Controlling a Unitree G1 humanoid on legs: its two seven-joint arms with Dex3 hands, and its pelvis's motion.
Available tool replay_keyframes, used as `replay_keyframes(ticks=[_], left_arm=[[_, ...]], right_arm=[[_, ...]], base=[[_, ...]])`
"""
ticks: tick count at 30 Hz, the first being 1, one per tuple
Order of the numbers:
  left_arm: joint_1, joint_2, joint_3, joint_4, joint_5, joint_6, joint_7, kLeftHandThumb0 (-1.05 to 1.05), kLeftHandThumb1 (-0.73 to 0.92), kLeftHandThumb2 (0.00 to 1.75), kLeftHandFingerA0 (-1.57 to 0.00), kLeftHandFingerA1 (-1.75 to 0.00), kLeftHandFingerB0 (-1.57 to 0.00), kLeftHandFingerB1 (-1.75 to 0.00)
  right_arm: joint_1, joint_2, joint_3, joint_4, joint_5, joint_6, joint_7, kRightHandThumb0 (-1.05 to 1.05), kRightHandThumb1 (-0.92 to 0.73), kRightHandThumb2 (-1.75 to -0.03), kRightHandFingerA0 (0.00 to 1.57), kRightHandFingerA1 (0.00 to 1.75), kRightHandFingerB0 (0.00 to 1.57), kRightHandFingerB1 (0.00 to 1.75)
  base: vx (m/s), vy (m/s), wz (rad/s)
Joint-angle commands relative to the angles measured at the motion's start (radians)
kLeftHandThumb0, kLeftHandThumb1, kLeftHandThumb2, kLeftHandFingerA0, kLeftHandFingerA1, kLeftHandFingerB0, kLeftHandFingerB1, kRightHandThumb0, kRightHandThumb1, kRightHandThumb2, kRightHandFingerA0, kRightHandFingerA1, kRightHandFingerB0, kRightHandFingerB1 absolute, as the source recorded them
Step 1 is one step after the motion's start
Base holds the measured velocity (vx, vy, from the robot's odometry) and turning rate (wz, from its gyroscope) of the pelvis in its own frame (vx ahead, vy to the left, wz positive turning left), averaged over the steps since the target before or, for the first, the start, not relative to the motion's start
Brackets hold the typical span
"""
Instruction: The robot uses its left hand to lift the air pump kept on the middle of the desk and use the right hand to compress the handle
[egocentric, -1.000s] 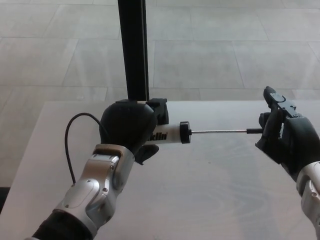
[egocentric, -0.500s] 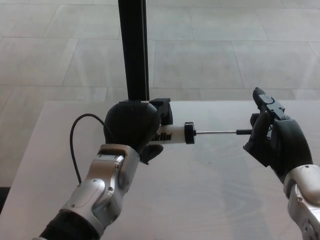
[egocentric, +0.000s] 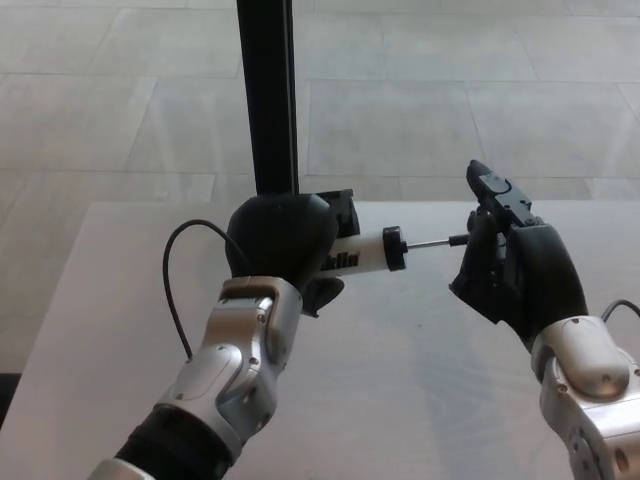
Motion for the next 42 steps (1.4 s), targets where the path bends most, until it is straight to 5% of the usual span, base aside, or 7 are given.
replay_keyframes(ticks=[1,25,26,28,30,40,42], left_arm=[[-0.034,-0.015,0.003,0.021,-0.005,0.087,-0.014,-0.32,0.82,0.73,-0.86,-1.74,-0.7,-1.36],[-0.11,-0.012,-0.119,0.036,0.025,0.11,-0.048,-0.27,0.61,0.61,-0.78,-1.59,-0.7,-1.02],[-0.116,-0.011,-0.124,0.035,0.031,0.121,-0.057,-0.27,0.63,0.62,-0.77,-1.55,-0.7,-0.98],[-0.121,-0.011,-0.122,0.033,0.027,0.136,-0.077,-0.29,0.65,0.63,-0.74,-1.53,-0.69,-0.91],[-0.121,-0.02,-0.116,0.041,0.022,0.147,-0.065,-0.31,0.66,0.59,-0.77,-1.55,-0.7,-1.02],[-0.093,-0.037,-0.081,0.058,0.015,0.2,-0.055,-0.31,0.84,0.66,-0.78,-1.7,-0.75,-1.04],[-0.095,-0.025,-0.095,0.068,0.022,0.191,-0.054,-0.3,0.8,0.67,-0.8,-1.67,-0.77,-1.07]], right_arm=[[-0.013,0.0,0.004,0.007,-0.028,-0.028,-0.015,-0.94,-0.8,-1.27,0.0,0.12,0.01,0.12],[-0.043,0.042,0.007,0.065,-0.035,-0.118,-0.029,-0.89,-0.79,-1.24,0.0,0.19,0.0,0.2],[-0.042,0.043,0.005,0.06,-0.035,-0.119,-0.029,-0.92,-0.92,-0.83,0.0,0.21,0.0,0.23],[-0.045,0.048,0.0,0.062,-0.035,-0.121,-0.033,-0.86,-0.78,-1.24,0.0,0.2,0.0,0.22],[-0.045,0.051,-0.006,0.049,-0.036,-0.092,-0.041,-0.97,-0.78,-0.99,0.0,0.18,0.0,0.22],[-0.034,0.021,-0.052,0.092,-0.089,-0.199,-0.092,-1.05,-0.91,-1.31,0.0,0.13,0.0,0.0],[-0.019,0.02,-0.061,0.071,-0.085,-0.172,-0.092,-1.05,-0.92,-0.81,0.0,0.0,0.0,0.0]], base=[[0.0,0.0,0.0],[0.0,0.0,0.0],[0.0,0.0,0.0],[0.0,0.0,0.0],[0.0,0.0,0.0],[0.0,0.0,0.0],[0.0,0.0,0.0]])
